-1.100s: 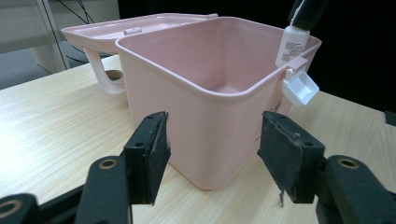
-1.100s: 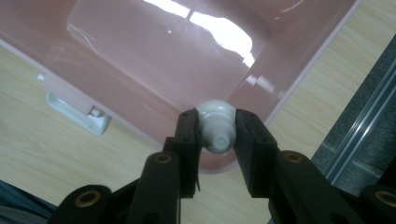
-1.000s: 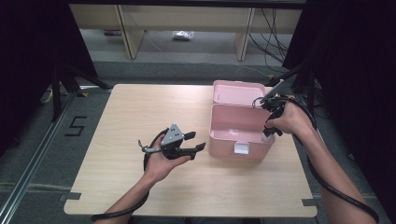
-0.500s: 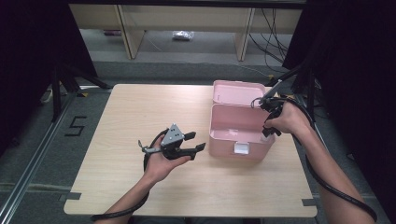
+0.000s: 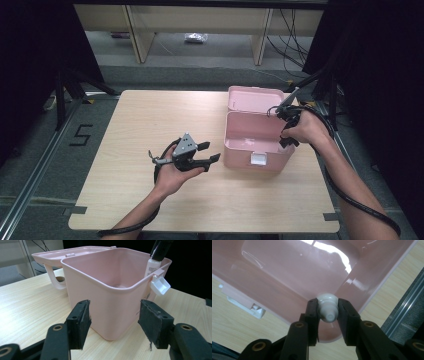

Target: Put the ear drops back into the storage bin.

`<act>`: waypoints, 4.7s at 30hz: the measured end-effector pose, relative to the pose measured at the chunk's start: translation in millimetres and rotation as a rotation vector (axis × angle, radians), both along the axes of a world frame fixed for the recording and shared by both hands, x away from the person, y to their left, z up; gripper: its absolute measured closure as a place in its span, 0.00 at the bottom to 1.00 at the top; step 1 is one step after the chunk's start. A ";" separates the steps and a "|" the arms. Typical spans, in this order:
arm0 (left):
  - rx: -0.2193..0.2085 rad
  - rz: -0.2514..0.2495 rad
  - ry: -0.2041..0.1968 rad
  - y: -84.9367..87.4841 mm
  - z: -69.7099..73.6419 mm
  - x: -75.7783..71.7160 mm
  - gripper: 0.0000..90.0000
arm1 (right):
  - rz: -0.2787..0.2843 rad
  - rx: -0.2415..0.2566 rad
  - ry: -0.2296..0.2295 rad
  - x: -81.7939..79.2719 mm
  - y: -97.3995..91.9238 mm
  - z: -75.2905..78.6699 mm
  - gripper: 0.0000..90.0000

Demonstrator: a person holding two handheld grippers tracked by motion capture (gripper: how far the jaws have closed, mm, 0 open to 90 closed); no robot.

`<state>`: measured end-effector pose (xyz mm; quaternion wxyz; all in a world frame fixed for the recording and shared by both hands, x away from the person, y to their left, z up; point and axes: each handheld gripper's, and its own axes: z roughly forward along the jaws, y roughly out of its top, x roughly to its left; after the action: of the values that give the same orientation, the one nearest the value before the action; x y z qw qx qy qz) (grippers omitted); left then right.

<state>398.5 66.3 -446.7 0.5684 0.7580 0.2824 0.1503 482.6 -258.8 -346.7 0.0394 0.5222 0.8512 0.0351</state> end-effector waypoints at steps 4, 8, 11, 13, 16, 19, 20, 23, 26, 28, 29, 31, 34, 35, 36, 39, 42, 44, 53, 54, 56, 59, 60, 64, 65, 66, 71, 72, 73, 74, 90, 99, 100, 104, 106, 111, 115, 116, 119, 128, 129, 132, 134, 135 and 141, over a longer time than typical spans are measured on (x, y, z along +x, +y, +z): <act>0.000 0.001 -0.001 0.3 0.2 0.2 0.46 | 0.002 -0.002 -0.002 0.7 0.2 -1.6 0.80; -0.001 0.000 0.000 -0.3 0.3 0.0 0.46 | -0.005 -0.004 0.003 0.3 1.0 -3.7 0.80; -0.002 -0.001 0.000 -0.6 0.5 0.2 0.46 | 0.004 -0.010 0.011 0.9 0.4 -4.8 0.80; 0.000 -0.003 -0.001 -0.7 0.6 0.2 0.46 | 0.006 -0.013 0.013 1.2 -0.1 -5.7 0.80; 0.000 -0.003 -0.001 -0.9 0.4 0.3 0.46 | -0.002 -0.011 0.020 1.4 -0.2 -7.2 0.80; -0.005 -0.007 -0.003 -1.6 -0.2 0.8 0.46 | 0.001 -0.016 0.018 1.6 -0.4 -8.6 0.80; 0.004 -0.003 -0.001 -1.4 0.3 0.4 0.46 | 0.003 -0.013 0.019 1.6 -0.5 -9.2 0.80; -0.006 -0.010 -0.005 -1.9 -0.2 0.6 0.46 | 0.001 -0.010 0.035 1.8 -0.3 -9.8 0.80; 0.002 -0.003 -0.002 -1.4 0.5 0.2 0.46 | -0.001 -0.008 0.031 1.8 -0.5 -10.2 0.80; -0.005 -0.008 -0.004 -1.8 0.0 0.6 0.46 | -0.001 -0.006 0.020 1.6 -0.4 -10.3 0.80; -0.007 -0.010 -0.005 -1.9 -0.2 0.7 0.46 | 0.000 -0.002 0.007 1.1 -0.5 -10.5 0.80; 0.003 -0.004 -0.001 -1.8 0.1 0.4 0.46 | 0.034 -0.011 -0.001 2.1 -2.4 -10.6 0.80; 0.002 -0.004 -0.001 -2.0 0.0 0.3 0.46 | -0.007 0.003 0.008 0.8 -0.9 -11.7 0.80; 0.002 -0.005 -0.001 -2.1 0.0 0.2 0.46 | -0.009 0.006 0.004 0.8 -1.0 -11.9 0.80; 0.001 -0.005 0.000 -2.2 -0.1 0.1 0.46 | -0.009 0.001 0.006 0.9 -0.8 -12.1 0.80; 0.002 -0.004 0.000 -2.0 -0.4 0.1 0.46 | -0.010 0.010 -0.003 0.6 -1.0 -13.6 0.80; 0.003 -0.004 0.001 -1.8 -0.9 0.1 0.46 | -0.013 0.019 -0.005 0.3 -1.2 -16.9 0.80; 0.002 -0.004 0.002 -1.5 -1.1 -0.1 0.46 | -0.015 0.017 -0.003 0.4 -1.6 -18.6 0.80; 0.001 -0.004 0.004 -1.8 -2.6 -0.1 0.46 | -0.017 0.017 -0.010 0.9 -3.0 -21.6 0.80; -0.006 -0.008 0.003 -2.0 -3.0 0.4 0.46 | -0.016 0.021 -0.011 0.6 -2.8 -21.9 0.80; -0.002 -0.003 0.005 -1.7 -2.5 0.0 0.46 | -0.016 0.019 -0.007 0.6 -3.1 -23.0 0.80; -0.002 -0.003 0.004 -1.6 -2.1 0.0 0.46 | -0.036 0.018 -0.002 -0.2 -1.7 -23.9 0.80; -0.001 -0.004 0.003 -1.5 -1.9 0.0 0.46 | -0.036 0.022 -0.001 -0.1 -1.7 -24.3 0.80; -0.001 -0.003 0.004 -2.0 -2.4 -0.2 0.46 | -0.019 0.018 -0.008 1.0 -2.6 -25.7 0.80; 0.000 -0.004 0.003 -1.9 -2.5 -0.2 0.46 | -0.024 0.022 -0.003 0.8 -2.0 -25.8 0.80; 0.000 -0.004 0.004 -1.8 -2.5 -0.3 0.46 | -0.026 0.020 -0.005 0.7 -1.7 -26.1 0.80; 0.000 -0.004 0.003 -1.4 -2.5 -0.5 0.46 | -0.029 0.017 -0.005 0.4 -1.7 -27.2 0.80; 0.000 -0.004 0.003 -1.5 -2.6 -0.5 0.46 | -0.029 0.020 -0.006 0.3 -1.9 -27.4 0.80; 0.001 -0.004 0.003 -1.6 -2.6 -0.4 0.46 | -0.026 0.017 -0.008 0.3 -2.3 -27.6 0.80; 0.000 -0.004 0.004 -1.8 -2.7 -0.3 0.46 | -0.022 0.015 -0.004 0.5 -2.7 -28.1 0.80; -0.001 -0.003 0.005 -1.3 -3.1 -0.4 0.46 | -0.025 0.014 0.005 0.9 -2.0 -32.8 0.80; -0.001 -0.004 0.006 -1.4 -3.6 -0.4 0.46 | -0.031 0.018 0.019 1.0 -1.3 -33.5 0.80; -0.001 -0.004 0.006 -1.5 -3.6 -0.4 0.46 | -0.033 0.016 0.006 0.5 -1.1 -34.9 0.80; 0.000 -0.004 0.006 -1.5 -3.5 -0.5 0.46 | -0.018 0.005 0.000 1.1 -2.6 -37.5 0.80; -0.006 -0.007 0.005 -1.7 -3.9 -0.3 0.46 | -0.019 0.012 0.006 0.8 -2.5 -37.2 0.80; 0.002 -0.009 0.002 -1.5 -3.6 -0.3 0.46 | -0.013 0.015 0.019 1.8 -3.2 -37.0 0.80; 0.001 -0.005 0.008 -1.6 -3.7 -0.6 0.46 | -0.020 0.005 0.009 1.5 -2.7 -38.7 0.80; 0.000 -0.005 0.008 -1.6 -3.7 -0.6 0.46 | -0.019 0.009 0.008 1.3 -2.8 -39.1 0.80; 0.000 -0.004 0.007 -1.6 -3.5 -0.3 0.46 | -0.015 0.012 0.024 2.0 -3.2 -39.3 0.80; 0.001 -0.005 0.006 -1.6 -3.3 -0.3 0.46 | -0.020 0.009 0.013 2.2 -1.4 -40.7 0.80; 0.001 -0.005 0.006 -1.6 -3.3 -0.2 0.46 | -0.020 0.012 0.023 2.5 -1.4 -40.5 0.80; -0.009 -0.011 0.004 -1.8 -3.8 0.1 0.46 | -0.013 0.008 0.022 2.7 -1.5 -41.8 0.80; -0.010 -0.011 0.004 -1.7 -3.8 0.1 0.46 | -0.020 0.012 0.017 2.1 -1.0 -42.8 0.80; -0.009 -0.012 0.005 -1.8 -3.9 0.1 0.46 | -0.021 0.012 0.016 2.1 -1.0 -43.1 0.80; 0.000 -0.005 0.007 -1.9 -3.3 -0.4 0.46 | 0.008 0.005 0.004 3.1 -2.6 -43.7 0.80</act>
<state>398.1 64.4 -450.0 0.5678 0.7592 0.2825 0.1460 485.7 -261.5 -390.5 0.0360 0.5191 0.8532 0.0363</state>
